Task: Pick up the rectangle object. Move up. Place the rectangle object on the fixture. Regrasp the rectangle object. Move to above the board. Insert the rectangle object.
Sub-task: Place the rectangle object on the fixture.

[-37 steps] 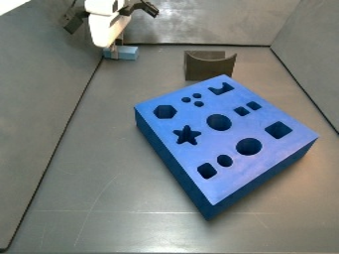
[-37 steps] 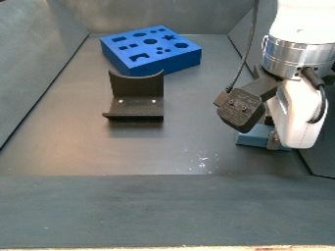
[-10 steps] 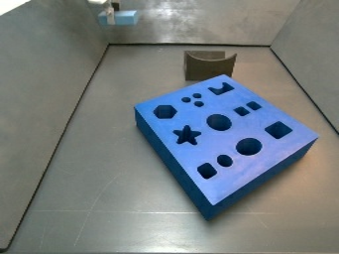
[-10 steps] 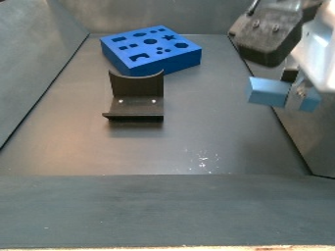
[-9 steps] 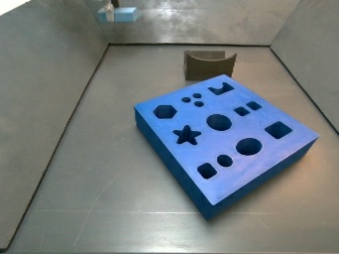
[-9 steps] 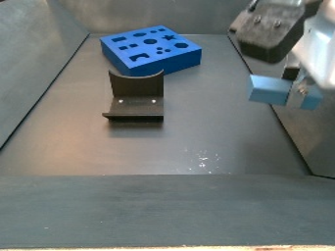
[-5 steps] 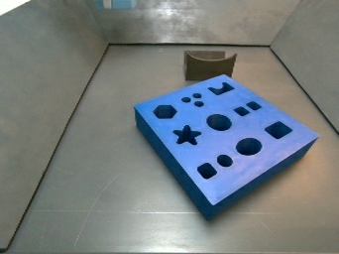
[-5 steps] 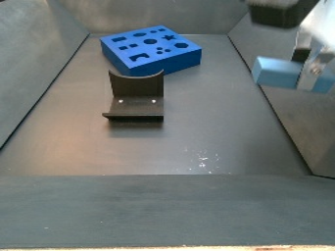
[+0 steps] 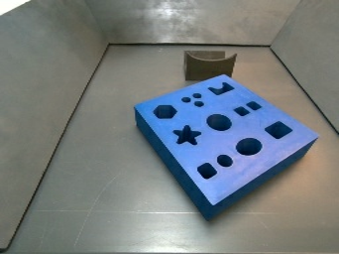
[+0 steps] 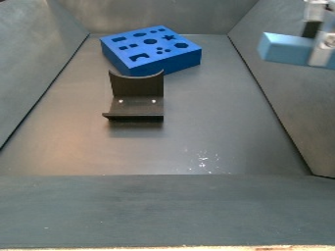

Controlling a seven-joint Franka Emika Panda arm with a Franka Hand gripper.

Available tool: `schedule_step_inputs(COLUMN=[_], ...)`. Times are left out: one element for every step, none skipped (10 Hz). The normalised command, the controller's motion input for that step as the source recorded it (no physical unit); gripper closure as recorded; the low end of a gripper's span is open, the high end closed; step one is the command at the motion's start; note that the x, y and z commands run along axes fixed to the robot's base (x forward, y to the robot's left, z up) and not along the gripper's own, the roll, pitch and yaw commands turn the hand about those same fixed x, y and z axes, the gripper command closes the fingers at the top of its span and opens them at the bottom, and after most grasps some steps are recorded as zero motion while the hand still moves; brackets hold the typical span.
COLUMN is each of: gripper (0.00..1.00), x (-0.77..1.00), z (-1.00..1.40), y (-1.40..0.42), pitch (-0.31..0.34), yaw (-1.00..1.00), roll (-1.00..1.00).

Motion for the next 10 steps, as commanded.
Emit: schedule_step_inputs(gripper=[1.00,1.00,1.00,1.00,1.00,1.00,1.00,1.00,1.00,1.00], x=[1.00,1.00,1.00,1.00,1.00,1.00,1.00,1.00,1.00,1.00], z=[-0.12,-0.12,-0.11,-0.11,-0.11,-0.11,-0.11,-0.10,-0.10,-0.10], y=[-0.52,-0.50,-0.47,-0.46,-0.43,-0.42,-0.40,-0.38,-0.36,-0.35], pitch=[0.013,0.012,0.011,0.011,0.010,0.009,0.007,0.006,0.005,0.004], yaw=[1.00,1.00,1.00,1.00,1.00,1.00,1.00,1.00,1.00,1.00], roll=[-0.03,-0.04,-0.05,-0.04,-0.05,-0.05,-0.05,-0.05,-0.06,-0.06])
